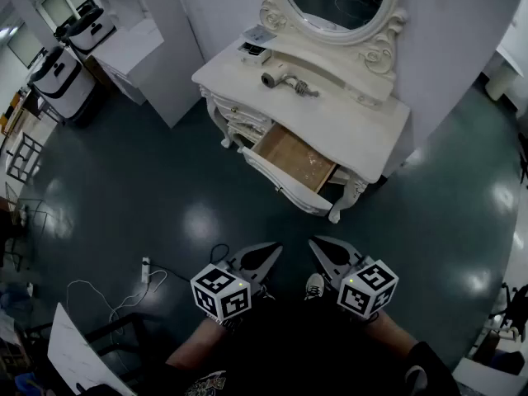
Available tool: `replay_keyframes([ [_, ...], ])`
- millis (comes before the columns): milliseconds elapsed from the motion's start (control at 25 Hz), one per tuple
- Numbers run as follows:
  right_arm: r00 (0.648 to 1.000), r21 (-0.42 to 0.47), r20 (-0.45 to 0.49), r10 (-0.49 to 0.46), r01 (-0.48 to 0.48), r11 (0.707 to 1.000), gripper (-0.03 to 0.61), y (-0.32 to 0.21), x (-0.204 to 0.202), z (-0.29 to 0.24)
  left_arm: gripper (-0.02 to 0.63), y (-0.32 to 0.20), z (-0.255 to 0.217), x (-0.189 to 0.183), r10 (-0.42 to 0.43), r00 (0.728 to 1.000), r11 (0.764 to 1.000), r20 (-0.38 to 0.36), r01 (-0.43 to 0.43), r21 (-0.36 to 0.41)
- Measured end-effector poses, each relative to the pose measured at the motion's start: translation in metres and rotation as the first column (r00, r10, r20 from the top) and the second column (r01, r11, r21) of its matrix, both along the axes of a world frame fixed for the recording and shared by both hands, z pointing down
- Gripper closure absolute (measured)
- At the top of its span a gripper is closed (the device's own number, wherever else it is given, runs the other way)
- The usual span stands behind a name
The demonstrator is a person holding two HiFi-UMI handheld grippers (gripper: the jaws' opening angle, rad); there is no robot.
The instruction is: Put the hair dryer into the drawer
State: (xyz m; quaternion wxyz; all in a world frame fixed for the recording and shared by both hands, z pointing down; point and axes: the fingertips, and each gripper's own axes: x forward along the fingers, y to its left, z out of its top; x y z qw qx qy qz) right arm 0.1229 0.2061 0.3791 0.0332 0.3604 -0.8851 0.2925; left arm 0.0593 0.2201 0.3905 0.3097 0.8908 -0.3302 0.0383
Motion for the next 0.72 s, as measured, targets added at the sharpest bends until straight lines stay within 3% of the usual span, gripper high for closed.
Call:
replay_keyframes([
  [720, 1.0, 0.003, 0.023, -0.019, 0.019, 1.0, 0.549, 0.008, -0.014, -0.004, 0.611, 0.01, -0.004, -0.014, -0.019, 1.0, 1.0, -0.007, 0.019, 0.012],
])
